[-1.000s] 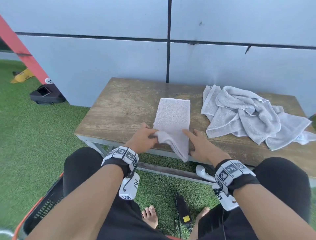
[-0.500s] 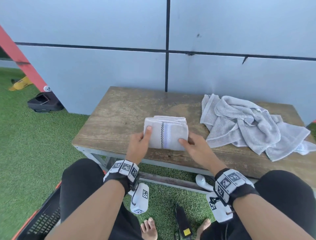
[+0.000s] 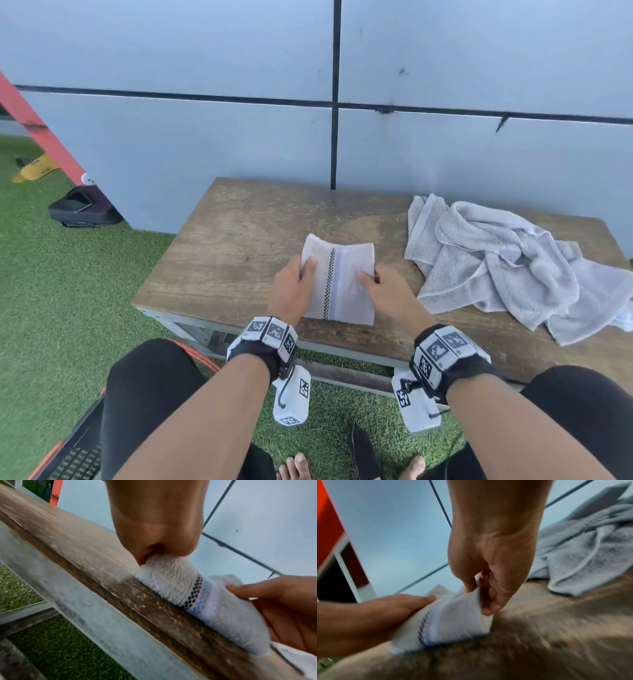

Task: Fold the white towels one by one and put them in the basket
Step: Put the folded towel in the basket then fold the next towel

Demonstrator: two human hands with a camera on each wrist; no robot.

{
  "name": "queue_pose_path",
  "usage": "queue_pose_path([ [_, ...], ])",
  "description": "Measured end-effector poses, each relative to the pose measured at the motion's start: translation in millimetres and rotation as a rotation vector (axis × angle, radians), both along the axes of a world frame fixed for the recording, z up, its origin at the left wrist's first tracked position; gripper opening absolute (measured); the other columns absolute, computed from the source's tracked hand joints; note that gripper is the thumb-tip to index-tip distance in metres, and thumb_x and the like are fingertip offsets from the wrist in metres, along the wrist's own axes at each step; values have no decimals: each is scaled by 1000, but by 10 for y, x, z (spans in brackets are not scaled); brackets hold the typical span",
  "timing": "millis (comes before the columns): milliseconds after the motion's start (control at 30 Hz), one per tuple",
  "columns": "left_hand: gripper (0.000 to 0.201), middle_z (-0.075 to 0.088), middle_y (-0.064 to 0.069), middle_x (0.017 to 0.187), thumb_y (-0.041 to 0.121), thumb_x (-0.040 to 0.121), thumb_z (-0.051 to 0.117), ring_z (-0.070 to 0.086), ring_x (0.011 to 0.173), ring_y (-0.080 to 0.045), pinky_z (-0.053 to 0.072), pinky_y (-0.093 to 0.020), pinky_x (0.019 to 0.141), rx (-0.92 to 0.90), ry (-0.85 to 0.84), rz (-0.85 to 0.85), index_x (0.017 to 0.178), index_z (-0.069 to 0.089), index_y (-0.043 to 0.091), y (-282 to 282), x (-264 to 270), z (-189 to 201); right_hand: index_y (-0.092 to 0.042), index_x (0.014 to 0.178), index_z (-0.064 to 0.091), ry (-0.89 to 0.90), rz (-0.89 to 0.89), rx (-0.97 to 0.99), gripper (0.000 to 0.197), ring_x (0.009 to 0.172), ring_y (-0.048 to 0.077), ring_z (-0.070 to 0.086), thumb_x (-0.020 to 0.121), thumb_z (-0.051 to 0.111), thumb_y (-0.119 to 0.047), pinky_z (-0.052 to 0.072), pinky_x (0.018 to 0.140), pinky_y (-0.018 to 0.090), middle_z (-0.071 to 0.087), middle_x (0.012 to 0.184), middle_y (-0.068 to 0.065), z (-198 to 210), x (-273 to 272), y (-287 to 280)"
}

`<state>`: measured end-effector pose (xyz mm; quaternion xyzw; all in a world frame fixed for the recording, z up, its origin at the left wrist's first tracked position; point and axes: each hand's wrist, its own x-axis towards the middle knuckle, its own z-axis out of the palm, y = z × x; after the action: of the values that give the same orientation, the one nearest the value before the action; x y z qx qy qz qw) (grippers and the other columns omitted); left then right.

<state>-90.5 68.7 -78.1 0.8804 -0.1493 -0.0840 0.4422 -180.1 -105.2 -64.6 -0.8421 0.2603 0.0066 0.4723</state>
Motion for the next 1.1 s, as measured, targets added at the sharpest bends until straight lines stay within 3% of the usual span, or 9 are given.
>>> queue_pose_path([
  [133,43,52,1,70,47,105,34,60,74,-28,36,-35,61,266,-42,-3,72,42,21,-110,142,-210,-8,78,55,56,-105,111,41,73,24,58,98,52,-43,38,64,34,62,78,12,-248,34,-100],
  [267,48,55,0,71,53,104,29,57,71,-26,42,-36,64,324,-81,69,68,39,23,-167,160,-256,4,89,62,49,-145,204,53,84,33,70,94,56,-49,45,67,35,71,92,18,-297,60,-162],
  [400,50,53,0,67,52,104,31,55,66,-24,39,-35,62,316,-81,112,66,37,21,-194,164,-256,-13,71,53,73,-144,147,43,68,22,58,96,55,-47,39,62,33,59,71,5,-278,101,-160],
  [567,51,56,-1,71,55,103,31,59,71,-27,46,-37,67,363,-50,135,67,41,20,-222,214,-251,-13,68,46,109,-158,53,43,63,19,51,100,50,-42,33,54,31,53,69,3,-186,140,-102],
  [733,46,56,-4,88,54,102,35,54,82,-28,42,-39,71,411,50,127,99,52,12,-249,276,-151,-14,65,45,150,-200,-1,43,59,17,49,98,53,-41,31,50,29,51,65,1,-129,193,-51],
  [833,46,60,-7,96,52,101,42,56,81,-25,45,-39,71,373,122,95,107,49,8,-224,405,-81,-9,83,53,168,-210,-21,36,65,17,55,94,58,-44,35,49,28,58,77,4,-42,222,-22],
  [933,30,66,-10,94,41,102,47,61,79,-27,52,-43,73,364,-25,114,103,48,11,-174,497,1,-11,100,49,25,-175,-77,22,77,22,59,98,53,-32,40,56,29,58,92,6,8,158,25],
  [1000,23,64,-10,105,32,101,52,58,95,-31,49,-46,84,351,-215,123,110,49,10,-140,531,40,-14,102,51,-34,-58,-124,8,83,21,58,99,44,-14,42,60,26,61,96,3,32,89,54],
  [1100,27,56,-10,114,36,100,49,50,108,-31,43,-42,93,406,-407,27,111,56,13,-158,456,20,-14,101,63,30,54,-25,25,83,18,68,96,40,-5,57,73,33,72,92,0,-11,10,72],
])
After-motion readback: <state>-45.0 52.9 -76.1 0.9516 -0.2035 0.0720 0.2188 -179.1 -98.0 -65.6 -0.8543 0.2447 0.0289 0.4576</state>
